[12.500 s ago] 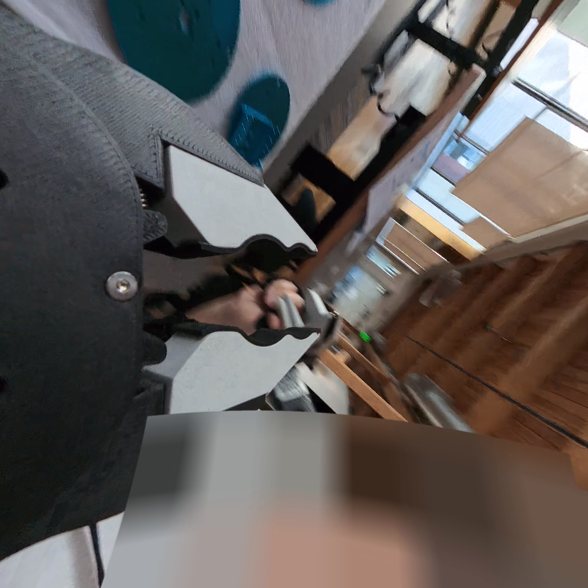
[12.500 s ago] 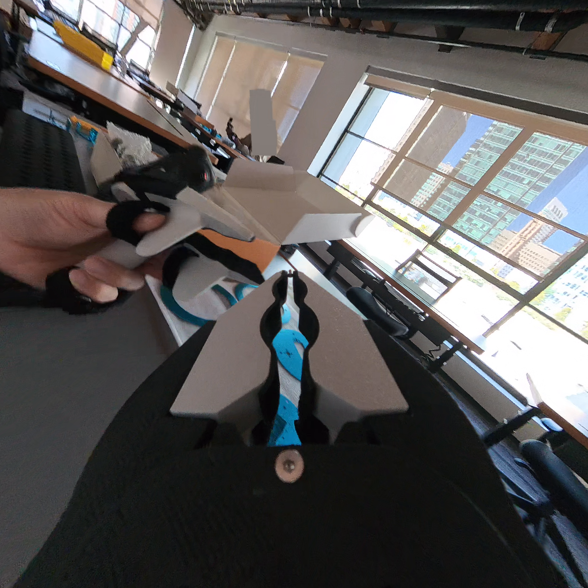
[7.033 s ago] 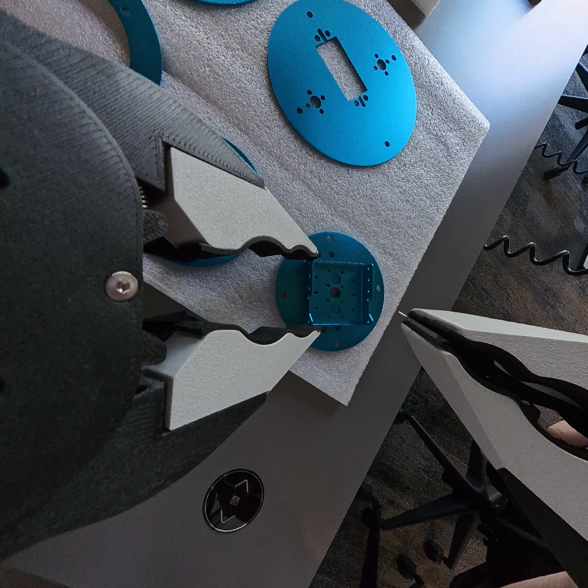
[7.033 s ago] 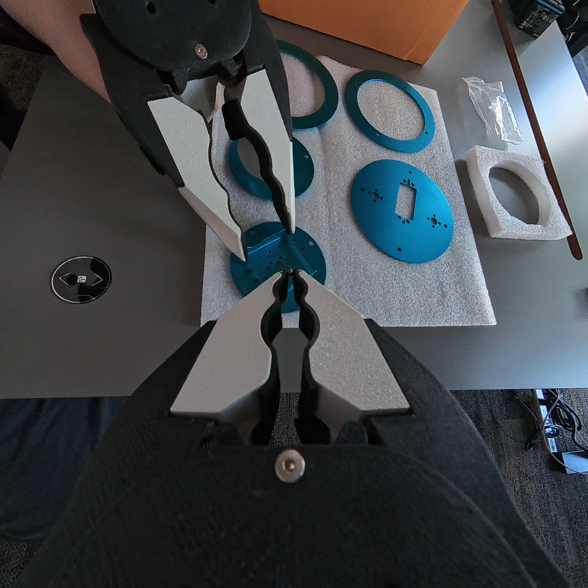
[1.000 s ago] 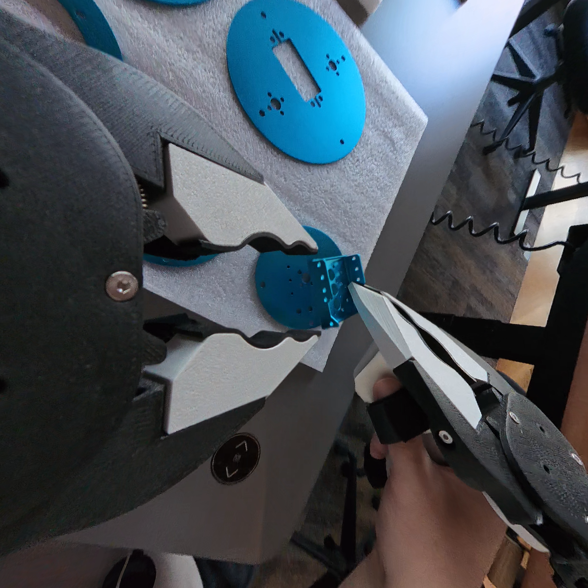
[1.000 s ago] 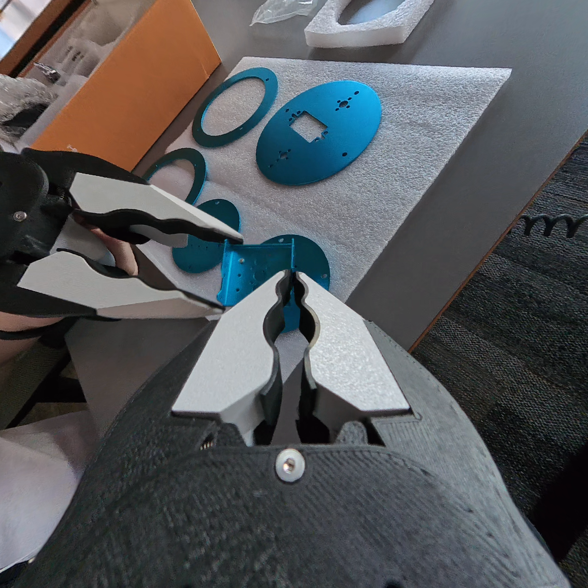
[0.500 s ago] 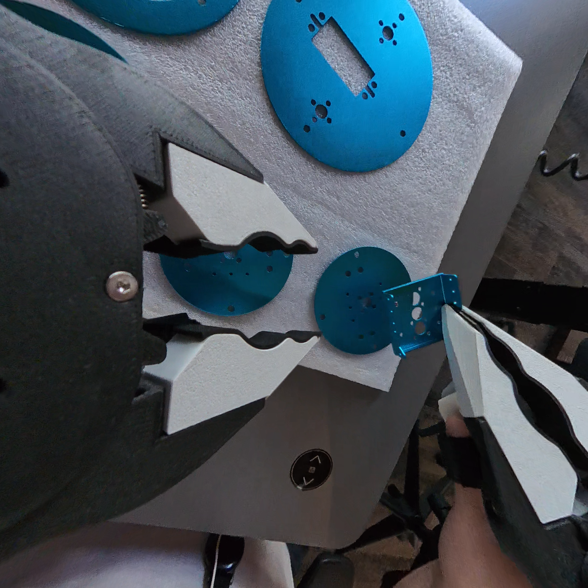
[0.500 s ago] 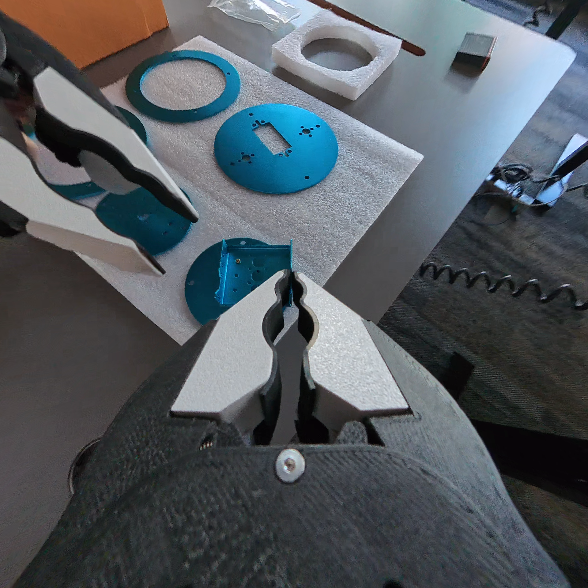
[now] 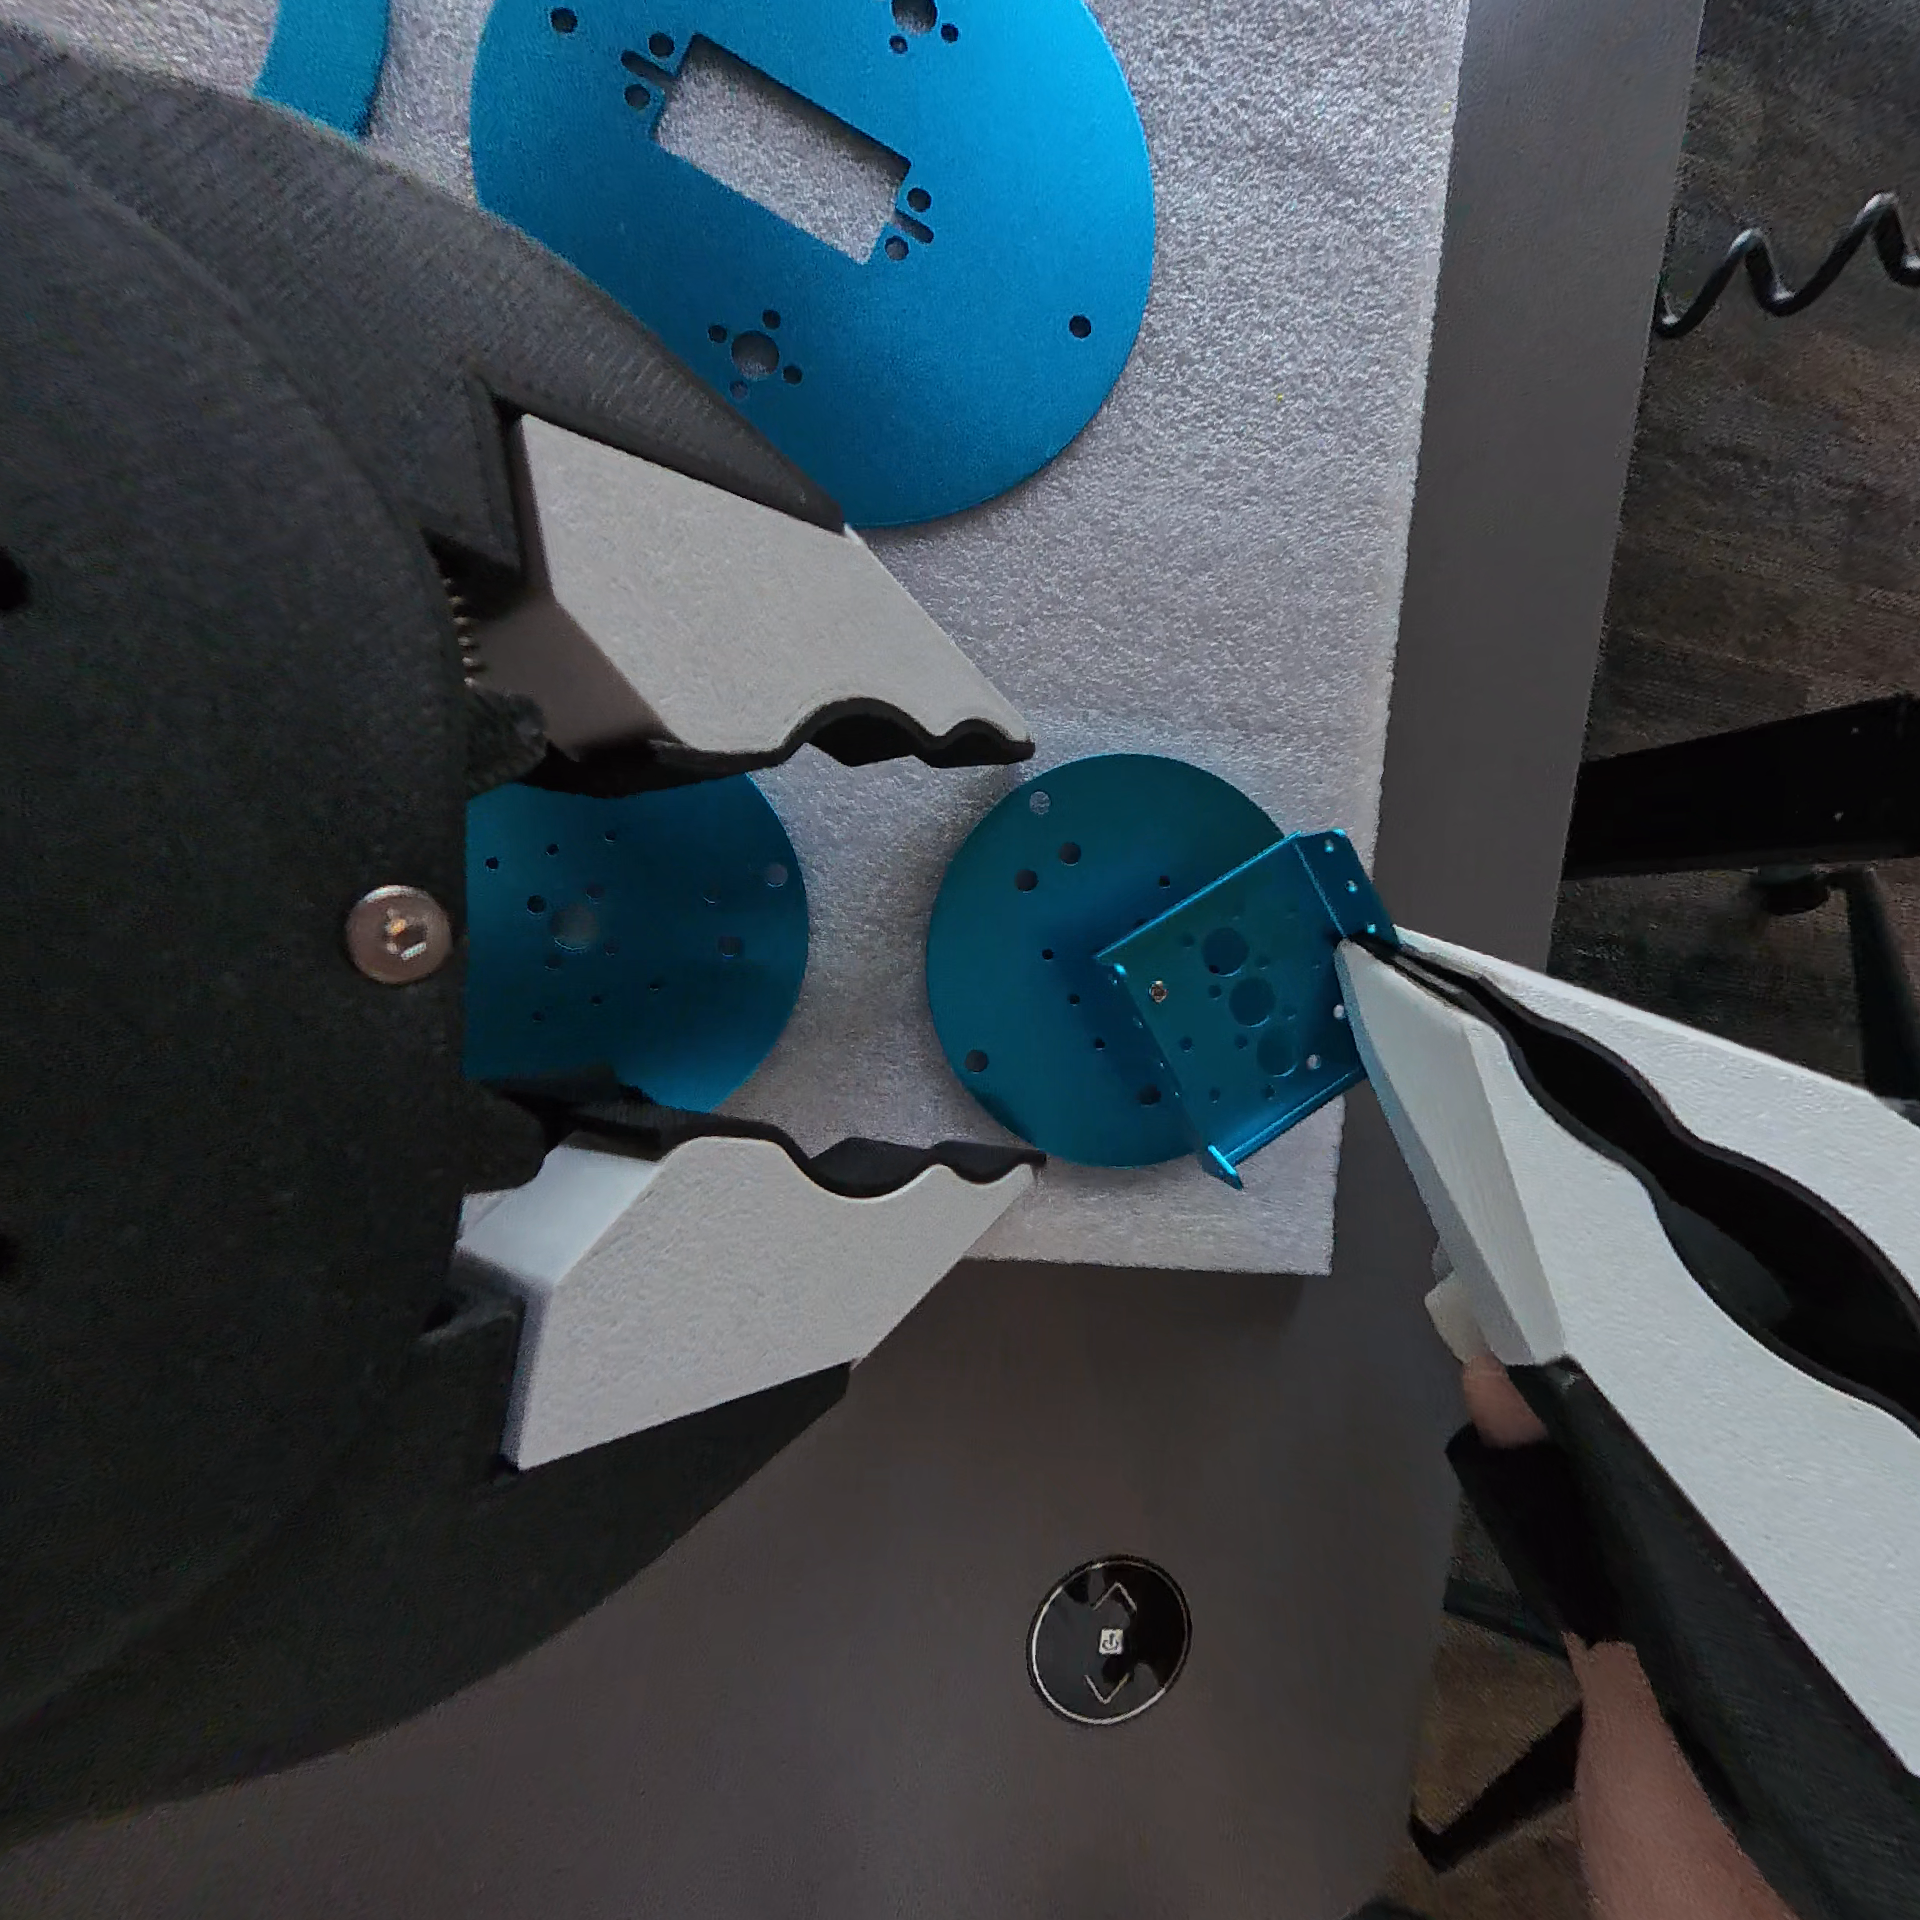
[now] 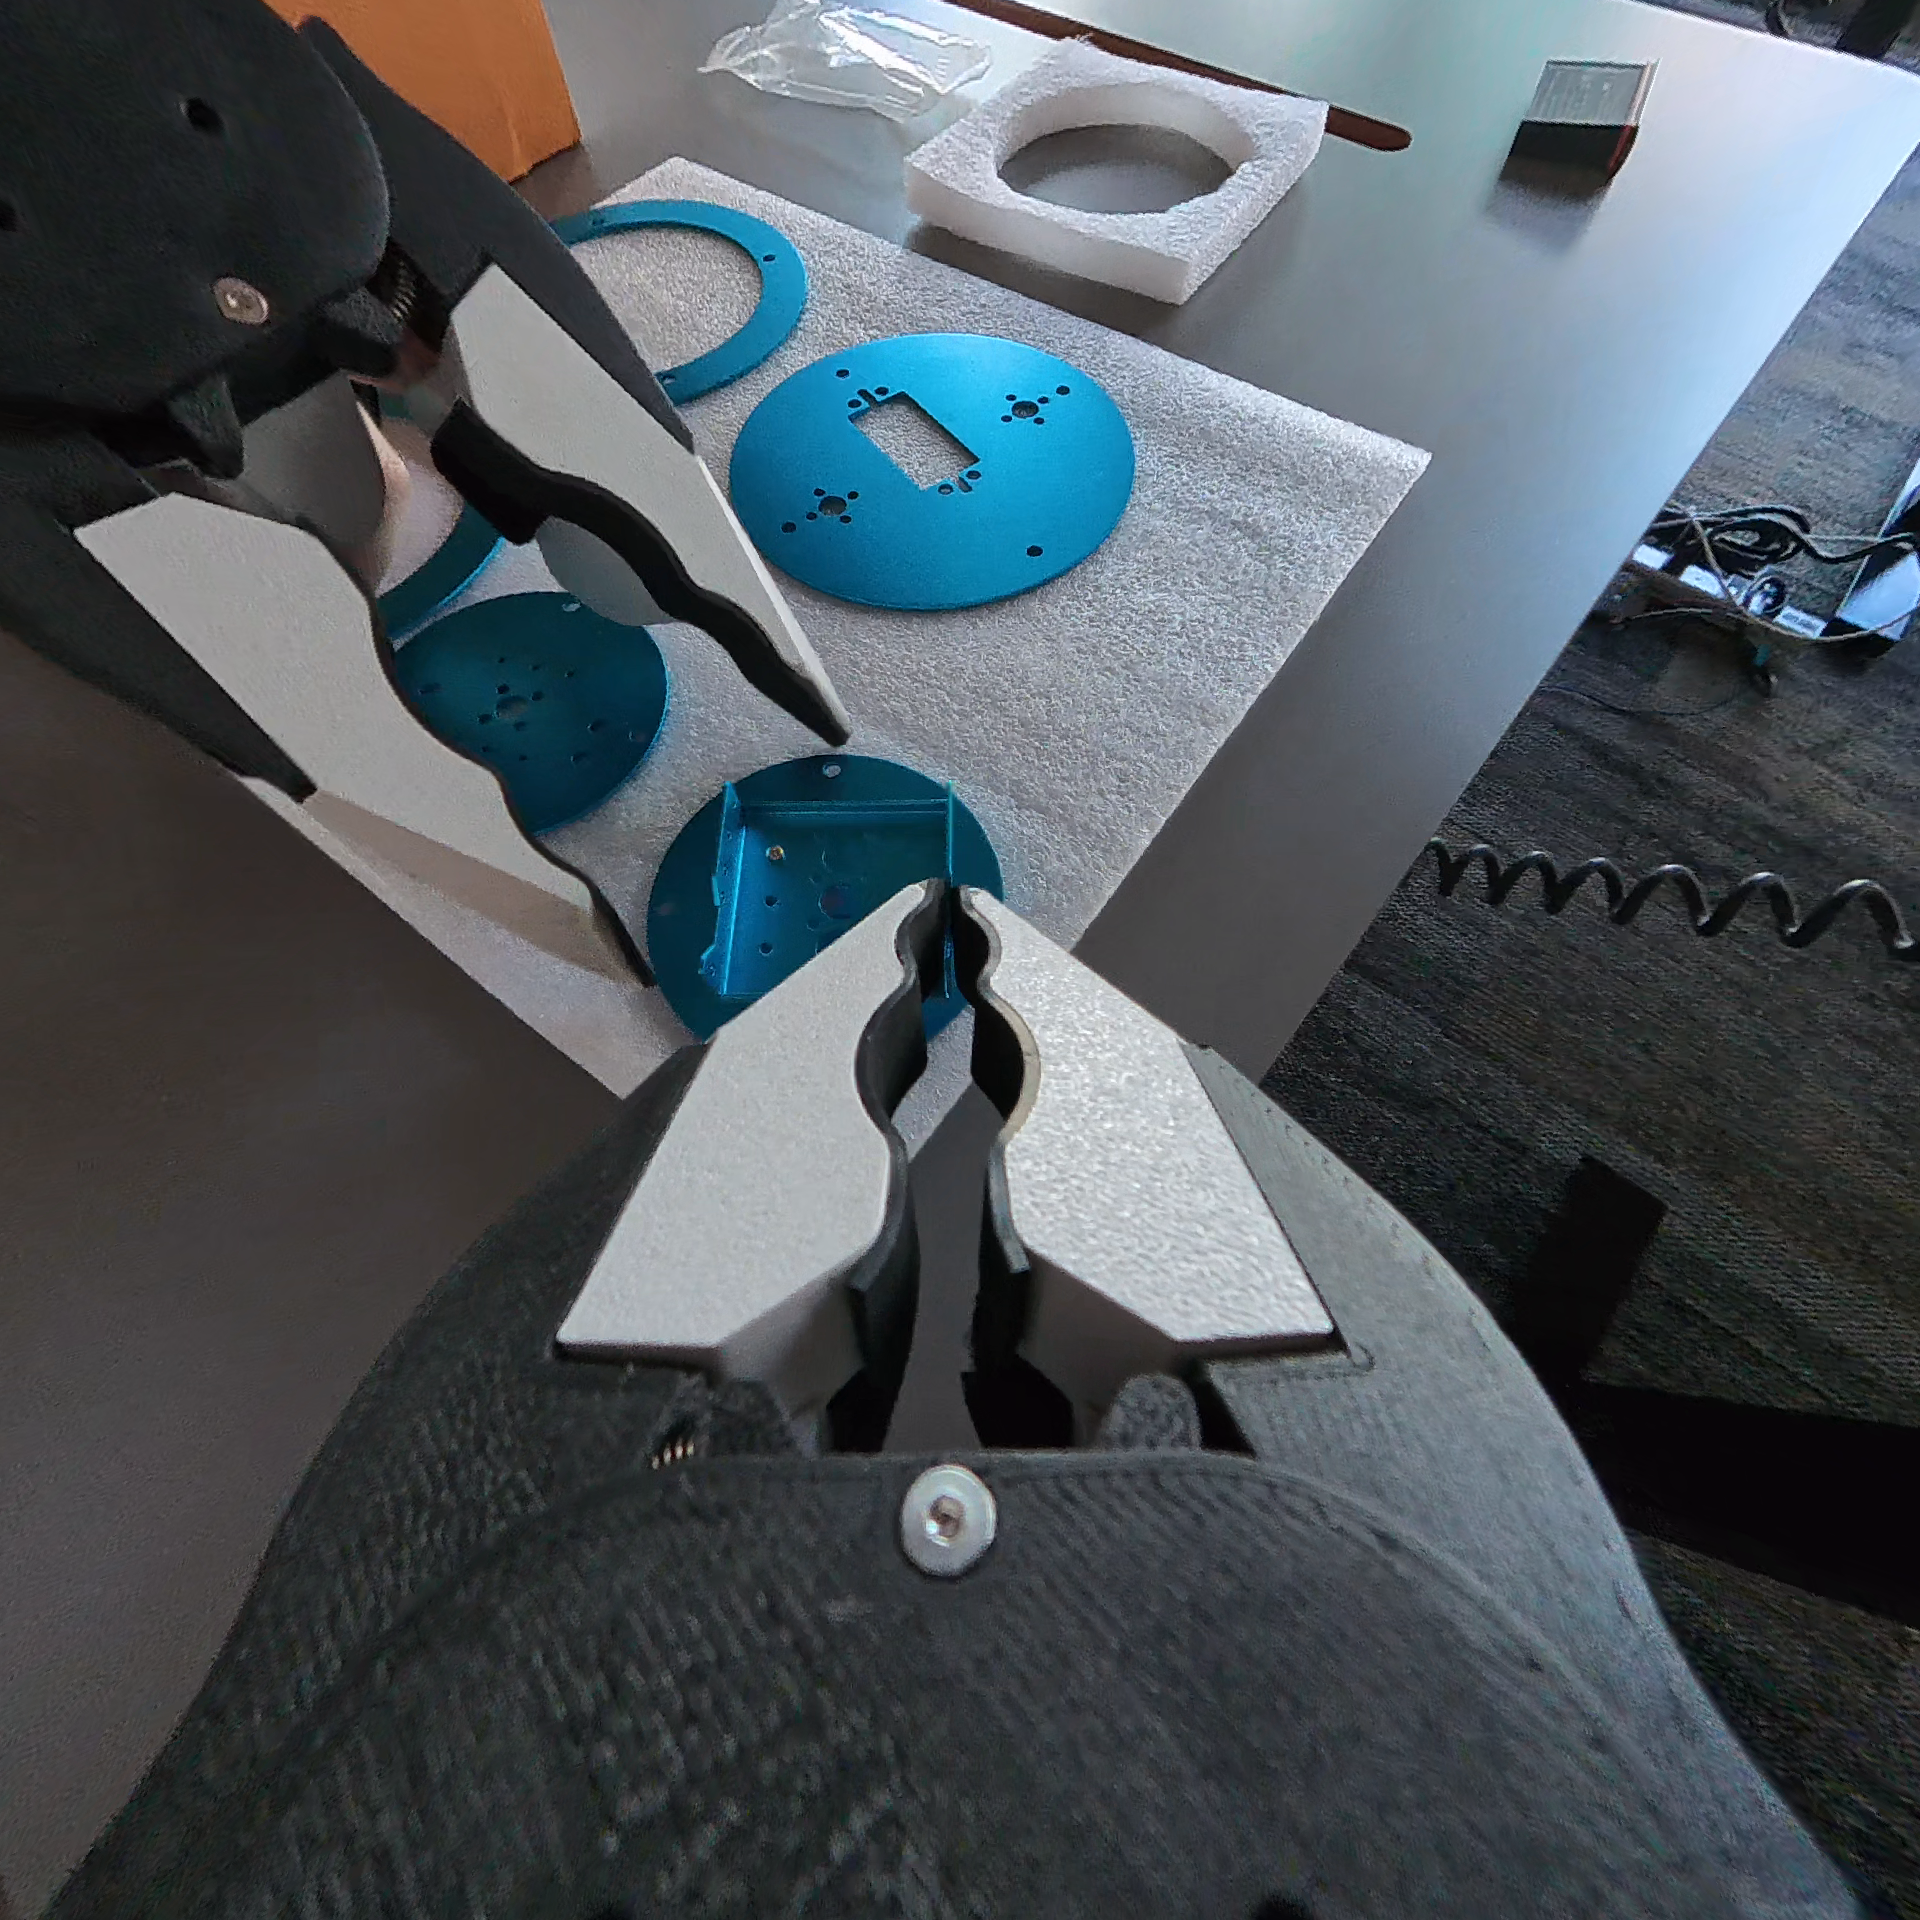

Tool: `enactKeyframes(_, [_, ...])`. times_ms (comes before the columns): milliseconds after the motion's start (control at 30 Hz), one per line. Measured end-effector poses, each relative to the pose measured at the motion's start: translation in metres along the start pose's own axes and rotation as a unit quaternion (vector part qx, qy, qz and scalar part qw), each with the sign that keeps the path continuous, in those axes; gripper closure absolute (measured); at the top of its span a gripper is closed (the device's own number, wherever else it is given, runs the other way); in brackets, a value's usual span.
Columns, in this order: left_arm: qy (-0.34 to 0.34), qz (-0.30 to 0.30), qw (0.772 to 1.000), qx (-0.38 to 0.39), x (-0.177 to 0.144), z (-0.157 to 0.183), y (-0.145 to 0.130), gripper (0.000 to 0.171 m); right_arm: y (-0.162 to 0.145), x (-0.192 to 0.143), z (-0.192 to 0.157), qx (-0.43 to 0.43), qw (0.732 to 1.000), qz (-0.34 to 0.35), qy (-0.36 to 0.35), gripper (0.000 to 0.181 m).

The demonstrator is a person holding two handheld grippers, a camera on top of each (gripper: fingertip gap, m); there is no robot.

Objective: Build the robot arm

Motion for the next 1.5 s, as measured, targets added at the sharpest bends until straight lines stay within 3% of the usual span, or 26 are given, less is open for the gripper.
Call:
enactKeyframes(300, [0.039,-0.005,0.999,-0.008,0.000,0.010,0.000,0.105,-0.006,0.007,0.000,0.034,0.999,0.003,0.012,0.181])
enactKeyframes(467, [0.011,0.003,0.999,-0.051,-0.005,0.007,-0.003,0.111,-0.008,0.010,-0.003,0.038,0.999,0.001,0.009,0.181])
enactKeyframes(567, [-0.022,0.015,0.993,-0.115,-0.019,-0.004,-0.006,0.122,-0.010,0.010,-0.003,0.046,0.999,0.008,0.006,0.181])
enactKeyframes(800, [-0.063,0.035,0.955,-0.289,-0.036,-0.028,-0.014,0.154,-0.015,0.006,-0.001,0.057,0.998,0.030,-0.004,0.181])
enactKeyframes(967, [-0.102,0.020,0.920,-0.377,-0.024,-0.029,-0.014,0.153,-0.022,0.001,-0.003,0.069,0.997,0.046,0.000,0.181])
enactKeyframes(1100, [-0.097,-0.009,0.908,-0.406,-0.017,-0.031,-0.016,0.150,-0.025,0.001,-0.003,0.067,0.997,0.039,0.003,0.181])
enactKeyframes(1367, [-0.139,0.005,0.877,-0.460,-0.013,-0.033,-0.016,0.143,-0.024,0.002,-0.006,0.041,0.999,0.035,-0.004,0.181])
enactKeyframes(1500, [-0.196,0.015,0.848,-0.492,-0.008,-0.030,-0.016,0.143,-0.024,0.001,-0.004,0.059,0.997,0.049,0.005,0.181])
Point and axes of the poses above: each gripper's, where its closed fingertips meet, x out along the fingers, y out of its top, z = x × y across the jaws, the point moved 9 cm from there along -x, back along the fingers, and after that the axes turned 3 degrees about y, right-handed, at the moved point
